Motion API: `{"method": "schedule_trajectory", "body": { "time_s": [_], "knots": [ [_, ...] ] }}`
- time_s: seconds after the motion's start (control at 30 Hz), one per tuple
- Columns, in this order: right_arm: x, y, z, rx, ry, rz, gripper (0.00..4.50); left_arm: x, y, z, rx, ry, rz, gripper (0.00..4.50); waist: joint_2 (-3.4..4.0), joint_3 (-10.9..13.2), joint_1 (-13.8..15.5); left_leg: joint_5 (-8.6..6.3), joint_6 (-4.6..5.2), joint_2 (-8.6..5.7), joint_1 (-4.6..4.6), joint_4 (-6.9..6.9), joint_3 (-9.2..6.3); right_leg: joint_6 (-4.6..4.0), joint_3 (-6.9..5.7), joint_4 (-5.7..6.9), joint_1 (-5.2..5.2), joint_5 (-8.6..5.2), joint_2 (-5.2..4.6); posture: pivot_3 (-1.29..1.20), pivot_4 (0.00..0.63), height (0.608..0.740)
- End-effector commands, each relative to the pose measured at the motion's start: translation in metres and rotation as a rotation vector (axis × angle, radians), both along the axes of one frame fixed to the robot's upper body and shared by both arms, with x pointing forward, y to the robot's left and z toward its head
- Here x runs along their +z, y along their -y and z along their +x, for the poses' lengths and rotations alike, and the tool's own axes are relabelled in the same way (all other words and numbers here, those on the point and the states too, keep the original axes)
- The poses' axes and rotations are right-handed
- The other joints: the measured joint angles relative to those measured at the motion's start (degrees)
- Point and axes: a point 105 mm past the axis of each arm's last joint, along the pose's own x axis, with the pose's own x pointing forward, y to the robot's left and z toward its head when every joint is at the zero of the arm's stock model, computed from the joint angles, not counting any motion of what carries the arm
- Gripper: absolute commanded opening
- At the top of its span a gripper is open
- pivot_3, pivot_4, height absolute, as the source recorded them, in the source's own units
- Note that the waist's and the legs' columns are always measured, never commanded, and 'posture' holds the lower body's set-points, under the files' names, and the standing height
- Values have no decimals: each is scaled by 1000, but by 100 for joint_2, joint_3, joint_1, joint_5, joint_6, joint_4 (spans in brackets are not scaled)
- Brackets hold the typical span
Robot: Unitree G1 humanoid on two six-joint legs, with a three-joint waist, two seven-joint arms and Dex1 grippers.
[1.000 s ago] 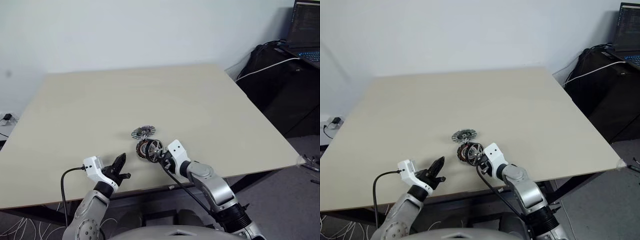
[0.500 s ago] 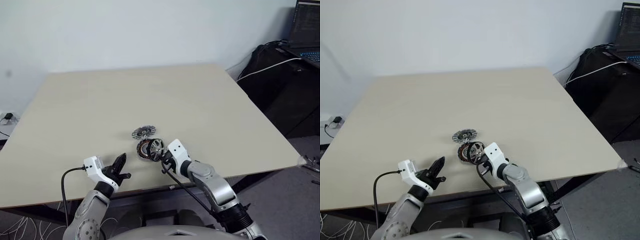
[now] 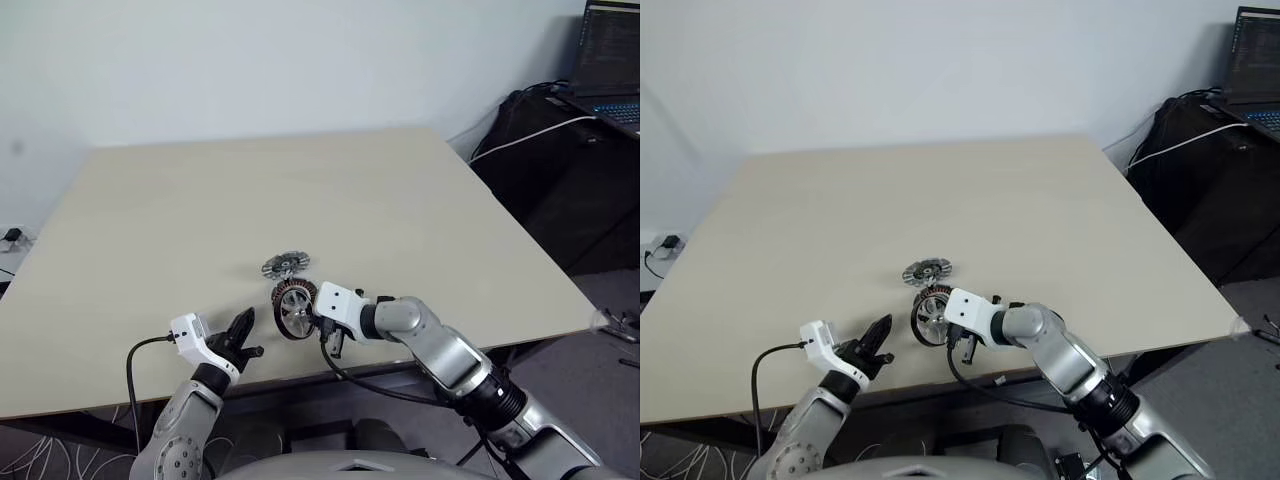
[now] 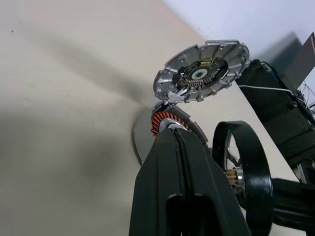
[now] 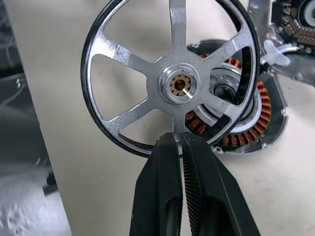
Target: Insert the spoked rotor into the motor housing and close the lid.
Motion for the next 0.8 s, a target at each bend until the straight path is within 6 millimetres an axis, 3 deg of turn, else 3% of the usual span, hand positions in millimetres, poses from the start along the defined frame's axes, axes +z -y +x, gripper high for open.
{"method": "schedule_trajectory", "body": {
  "time_s": [0.03, 0.5, 0.8],
  "knots": [
    [6, -5, 10, 49, 45, -19, 36, 9, 2, 1, 1, 46, -17, 0, -1, 0, -25, 1, -2, 1, 2, 0, 0, 0, 0, 1, 1, 1, 1, 0, 0, 740],
    [19, 8, 38, 198, 144, -198, 36, 8, 10, 5, -7, 51, -37, 0, 0, -1, 25, 6, -5, -4, -2, 5, -1, -28, -1, 2, -1, 28, -2, 0, 0, 740],
    [26, 15, 44, 252, 152, -246, 36, 7, 14, 5, -13, 53, -45, 0, 0, 0, 46, 4, -1, -6, -10, 5, -1, -30, -2, -1, -6, 30, -4, 0, 0, 740]
  ]
}}
